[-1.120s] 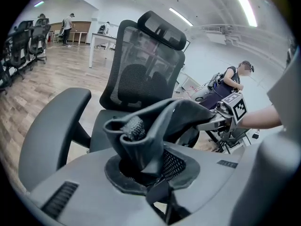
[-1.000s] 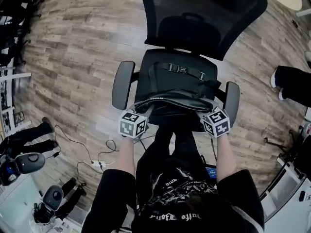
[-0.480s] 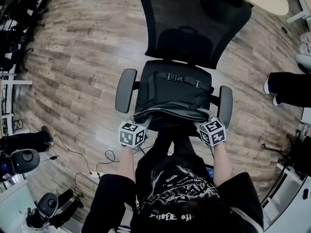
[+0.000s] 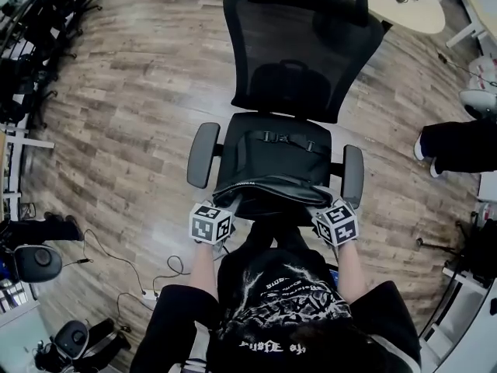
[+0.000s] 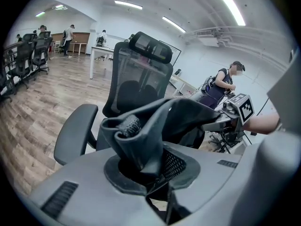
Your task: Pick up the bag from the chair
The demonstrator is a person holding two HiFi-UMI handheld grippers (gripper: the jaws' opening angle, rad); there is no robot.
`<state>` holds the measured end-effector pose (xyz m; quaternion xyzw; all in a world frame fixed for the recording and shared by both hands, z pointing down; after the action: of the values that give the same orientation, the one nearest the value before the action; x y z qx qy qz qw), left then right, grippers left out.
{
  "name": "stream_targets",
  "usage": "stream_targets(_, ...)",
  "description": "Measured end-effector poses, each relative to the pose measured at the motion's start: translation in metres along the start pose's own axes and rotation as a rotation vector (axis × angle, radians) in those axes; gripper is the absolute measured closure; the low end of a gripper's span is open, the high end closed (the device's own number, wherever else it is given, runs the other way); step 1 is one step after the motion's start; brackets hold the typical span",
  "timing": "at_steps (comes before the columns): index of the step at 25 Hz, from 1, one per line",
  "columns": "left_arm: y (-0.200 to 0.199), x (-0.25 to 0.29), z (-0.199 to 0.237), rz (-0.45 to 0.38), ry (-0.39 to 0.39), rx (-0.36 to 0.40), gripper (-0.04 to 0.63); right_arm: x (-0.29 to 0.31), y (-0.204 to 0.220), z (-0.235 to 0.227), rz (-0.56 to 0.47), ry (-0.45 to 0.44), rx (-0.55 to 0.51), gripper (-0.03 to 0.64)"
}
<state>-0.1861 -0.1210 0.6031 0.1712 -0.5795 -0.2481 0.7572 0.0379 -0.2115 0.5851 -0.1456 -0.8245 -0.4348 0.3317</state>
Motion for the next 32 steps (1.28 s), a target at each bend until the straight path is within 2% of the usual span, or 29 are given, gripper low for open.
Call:
stream_targets(12, -0.017, -0.035, -0.034, -0.053, 0.019, 0.113, 0.528, -0.055, -0.006, 0.021, -0.118, 0.018, 0.038, 0.469)
stream_targets(18, -0.024, -0.053, -0.043, -0.076, 0.000, 0.126, 0.528, -0.073, -0.014, 0.032, -0.171, 0.017, 0.040, 0.469)
stream_targets(24, -0.036, -0.071, -0.053, -0.129, -0.041, 0.101, 0.528, -0.088, -0.036, 0.034, -0.217, 0.032, -0.003, 0.469)
stream_targets(32, -0.069, -0.091, -0.056, -0.153, -0.095, 0.136, 0.528, -0.102, -0.067, 0.039, -0.224, 0.040, -0.002, 0.469)
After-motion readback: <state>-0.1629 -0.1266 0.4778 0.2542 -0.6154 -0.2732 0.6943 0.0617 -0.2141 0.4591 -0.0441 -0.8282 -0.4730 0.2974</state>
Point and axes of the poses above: the fingertips, and each gripper's own axes: x forward along the fingers, z to its left, y out of its underside, the point moved 4 cm from there along -x, backward along the fingers, and after that the axes turned 9 degrees about -y, right-handed, at the moved point
